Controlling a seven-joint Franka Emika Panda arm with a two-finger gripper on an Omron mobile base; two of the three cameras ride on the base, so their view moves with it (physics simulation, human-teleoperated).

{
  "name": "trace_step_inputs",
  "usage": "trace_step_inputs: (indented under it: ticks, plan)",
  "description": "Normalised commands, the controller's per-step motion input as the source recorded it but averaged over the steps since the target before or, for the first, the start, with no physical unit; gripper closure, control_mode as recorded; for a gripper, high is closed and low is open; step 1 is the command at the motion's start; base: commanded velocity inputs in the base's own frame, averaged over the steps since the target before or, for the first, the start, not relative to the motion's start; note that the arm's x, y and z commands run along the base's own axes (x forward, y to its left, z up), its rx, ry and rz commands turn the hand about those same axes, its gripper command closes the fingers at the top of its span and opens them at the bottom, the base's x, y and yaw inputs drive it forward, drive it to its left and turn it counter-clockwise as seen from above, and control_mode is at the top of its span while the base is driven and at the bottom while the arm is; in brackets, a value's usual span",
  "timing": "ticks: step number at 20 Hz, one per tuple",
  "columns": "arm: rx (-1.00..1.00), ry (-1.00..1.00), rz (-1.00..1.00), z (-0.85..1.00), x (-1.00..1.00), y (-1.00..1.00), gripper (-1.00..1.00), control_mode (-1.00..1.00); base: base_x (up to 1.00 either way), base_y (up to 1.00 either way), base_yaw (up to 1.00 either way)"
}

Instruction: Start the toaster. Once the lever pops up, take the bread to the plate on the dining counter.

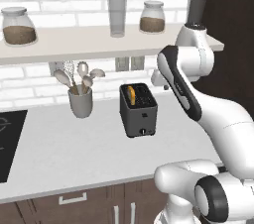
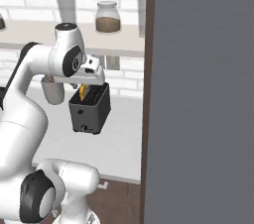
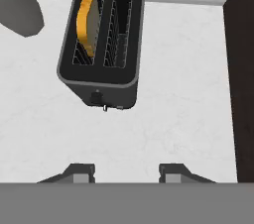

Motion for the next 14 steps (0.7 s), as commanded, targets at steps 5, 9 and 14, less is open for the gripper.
trace_step_inputs:
  ticks: [5,9,14]
  plan:
    - [-0.06,0.05,0.00,-0.06,0.00,0.17,-1.00,-1.00,0.00,0.00,0.00]
    - [-0.18,-0.04,-0.02,-0.61,-0.14,0.69,-1.00,-1.00,0.00,0.00,0.00]
    - [-0.01,-0.24,-0.04,-0.86,-0.11,0.26,-1.00,-1.00,0.00,0.00,0.00]
